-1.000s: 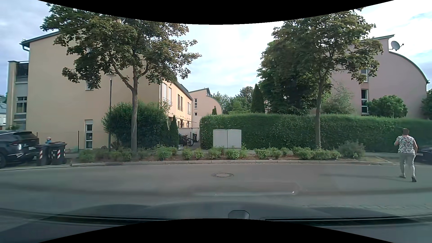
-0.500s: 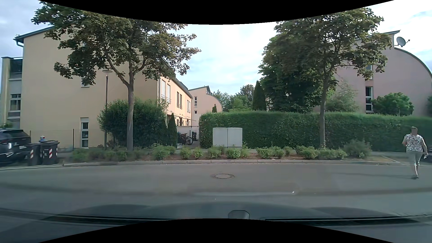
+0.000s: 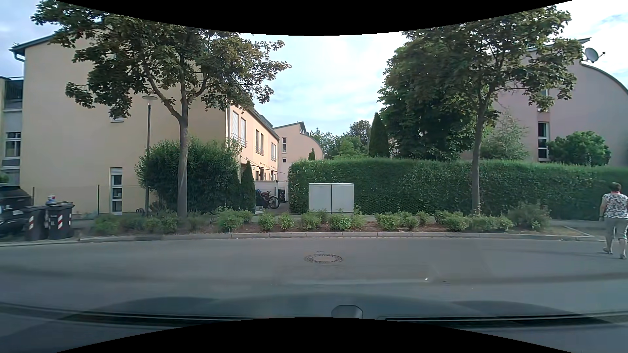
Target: Follow the waypoints while adhering to traffic rules and regulations
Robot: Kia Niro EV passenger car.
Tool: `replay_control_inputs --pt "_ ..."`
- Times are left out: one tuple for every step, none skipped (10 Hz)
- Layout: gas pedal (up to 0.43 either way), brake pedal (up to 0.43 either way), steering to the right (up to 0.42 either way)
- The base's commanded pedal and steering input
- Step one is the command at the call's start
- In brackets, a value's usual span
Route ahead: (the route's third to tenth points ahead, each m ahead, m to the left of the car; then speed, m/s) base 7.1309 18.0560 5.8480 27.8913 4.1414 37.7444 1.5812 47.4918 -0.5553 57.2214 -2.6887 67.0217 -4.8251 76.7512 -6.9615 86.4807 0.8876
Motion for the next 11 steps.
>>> replay_control_inputs --pt "0.000 0.128 -0.007" --pt "0.000 0.128 -0.007" --pt "0.000 0.128 -0.007" --pt "0.000 0.128 -0.007" --pt "0.000 0.134 -0.007" --pt "0.000 0.128 -0.007" --pt "0.000 0.128 -0.007" --pt "0.000 0.134 -0.007" --pt "0.000 0.140 -0.007" --pt "0.000 0.140 -0.007" --pt "0.000 0.146 -0.007"
